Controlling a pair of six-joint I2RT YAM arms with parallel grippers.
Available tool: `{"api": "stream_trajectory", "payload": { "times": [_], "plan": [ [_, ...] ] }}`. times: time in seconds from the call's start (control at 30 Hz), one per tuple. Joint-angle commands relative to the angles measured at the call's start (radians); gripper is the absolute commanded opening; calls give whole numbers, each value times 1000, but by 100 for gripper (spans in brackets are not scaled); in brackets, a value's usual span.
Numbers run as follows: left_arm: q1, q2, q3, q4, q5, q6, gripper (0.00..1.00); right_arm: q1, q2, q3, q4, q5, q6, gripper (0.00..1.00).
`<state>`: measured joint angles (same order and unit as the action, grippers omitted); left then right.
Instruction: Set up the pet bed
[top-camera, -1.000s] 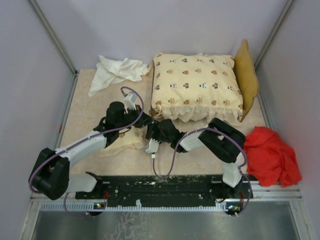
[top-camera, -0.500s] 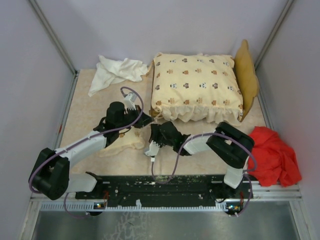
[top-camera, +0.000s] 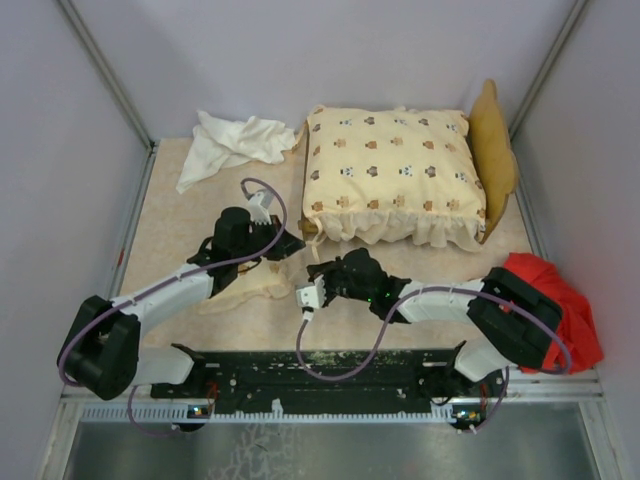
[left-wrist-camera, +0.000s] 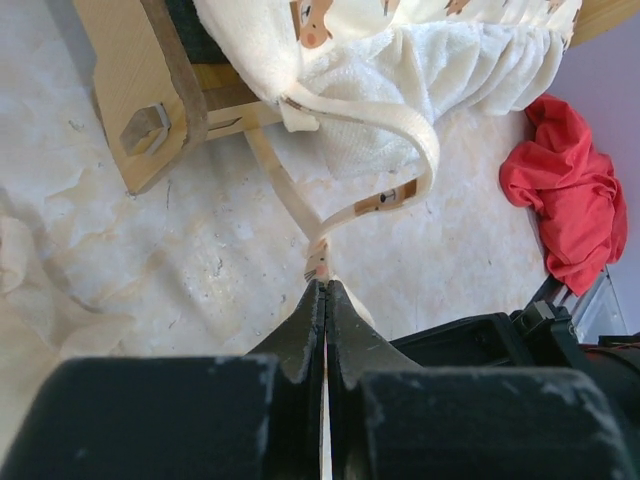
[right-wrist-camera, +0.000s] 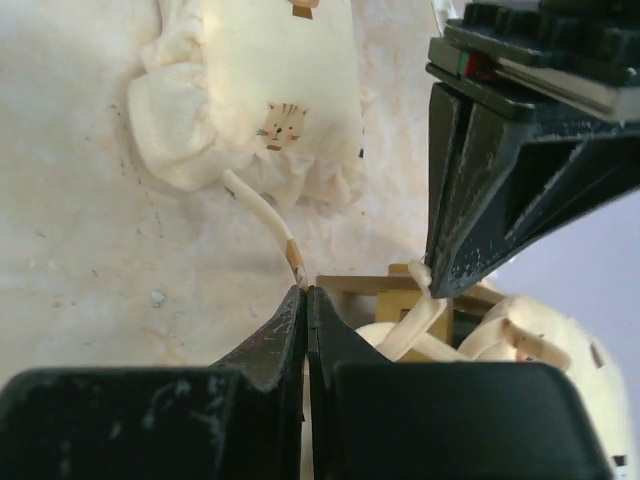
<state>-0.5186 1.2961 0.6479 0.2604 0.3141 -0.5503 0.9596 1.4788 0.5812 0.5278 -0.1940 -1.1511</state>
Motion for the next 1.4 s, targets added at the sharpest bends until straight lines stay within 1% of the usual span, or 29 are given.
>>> {"api": "stream_trajectory", "payload": {
  "times": [0.0, 0.1, 0.17, 0.23, 0.3, 0.37, 0.43, 0.57, 0.67, 0.83, 0.9, 1.07, 1.2, 1.37],
  "plan": [
    [7, -12, -9, -1, -27, 8, 0, -28, -81, -9, 30, -27, 342, 0],
    [9, -7, -29, -11, -63, 9, 0, -72, -119, -40, 142, 36, 606, 0],
    [10, 6, -30, -37, -92, -1, 0, -119, -143, -60, 194, 43, 761, 0],
    [11, 21, -30, -38, -84, -6, 0, -171, -142, -52, 181, 33, 920, 0],
    [10, 33, -29, -37, -74, -15, 0, -208, -127, -21, 103, 36, 994, 0],
    [11, 43, -30, -36, -67, -17, 0, -219, -119, -1, 49, 71, 1018, 0],
    [11, 47, -32, -36, -72, -17, 0, -224, -130, -11, 57, 84, 1051, 0],
    [12, 48, -41, -23, -70, -29, 0, -225, -141, -54, 152, 189, 1125, 0],
    [12, 44, -43, -19, -57, -37, 0, -225, -124, -64, 205, 240, 1151, 0],
    [15, 46, -64, -25, -101, -57, 0, -225, -140, -129, 354, 307, 1227, 0],
    [17, 51, -65, -25, -93, -58, 0, -225, -138, -144, 381, 328, 1241, 0],
    [17, 51, -62, -28, -70, -62, 0, -225, -54, -107, 403, 254, 1212, 0],
    [17, 43, -67, -28, -50, -79, 0, -225, 37, -28, 401, 199, 1170, 0],
    [17, 39, -82, -27, -34, -94, 0, -225, 128, 51, 424, 192, 1140, 0]
  ]
}}
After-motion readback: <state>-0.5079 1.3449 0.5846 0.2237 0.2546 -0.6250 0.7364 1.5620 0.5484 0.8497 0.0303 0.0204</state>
